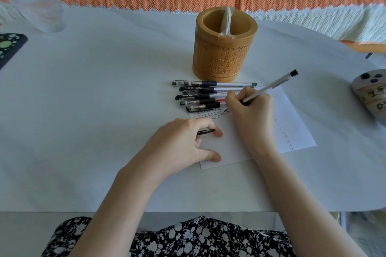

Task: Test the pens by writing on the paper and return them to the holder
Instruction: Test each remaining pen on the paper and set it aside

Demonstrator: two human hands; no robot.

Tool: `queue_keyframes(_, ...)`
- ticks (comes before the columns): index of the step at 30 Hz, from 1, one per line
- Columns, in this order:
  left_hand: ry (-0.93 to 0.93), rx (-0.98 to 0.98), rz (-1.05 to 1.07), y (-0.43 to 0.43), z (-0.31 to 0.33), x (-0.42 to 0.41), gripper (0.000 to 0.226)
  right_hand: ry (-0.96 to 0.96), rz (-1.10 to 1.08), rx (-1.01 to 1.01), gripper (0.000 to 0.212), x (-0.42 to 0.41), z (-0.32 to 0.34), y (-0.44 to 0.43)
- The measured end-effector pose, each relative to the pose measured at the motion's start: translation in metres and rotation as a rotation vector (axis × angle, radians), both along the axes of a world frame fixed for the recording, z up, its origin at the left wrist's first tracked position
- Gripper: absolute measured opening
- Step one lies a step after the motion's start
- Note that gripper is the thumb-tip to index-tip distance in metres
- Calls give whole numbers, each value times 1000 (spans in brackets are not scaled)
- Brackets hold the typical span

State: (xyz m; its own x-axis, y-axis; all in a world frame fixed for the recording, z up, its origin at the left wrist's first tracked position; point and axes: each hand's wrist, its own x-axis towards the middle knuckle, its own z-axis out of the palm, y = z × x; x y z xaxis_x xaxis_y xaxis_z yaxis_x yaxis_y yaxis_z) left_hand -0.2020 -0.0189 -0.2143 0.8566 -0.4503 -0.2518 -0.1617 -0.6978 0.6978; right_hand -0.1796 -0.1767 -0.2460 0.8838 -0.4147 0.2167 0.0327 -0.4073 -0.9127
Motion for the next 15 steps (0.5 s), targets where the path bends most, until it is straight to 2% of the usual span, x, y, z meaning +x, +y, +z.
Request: queue_keyframes(15,-3,11,-2,0,1,0,34,-40,-11,-20,38,1,-2,-1)
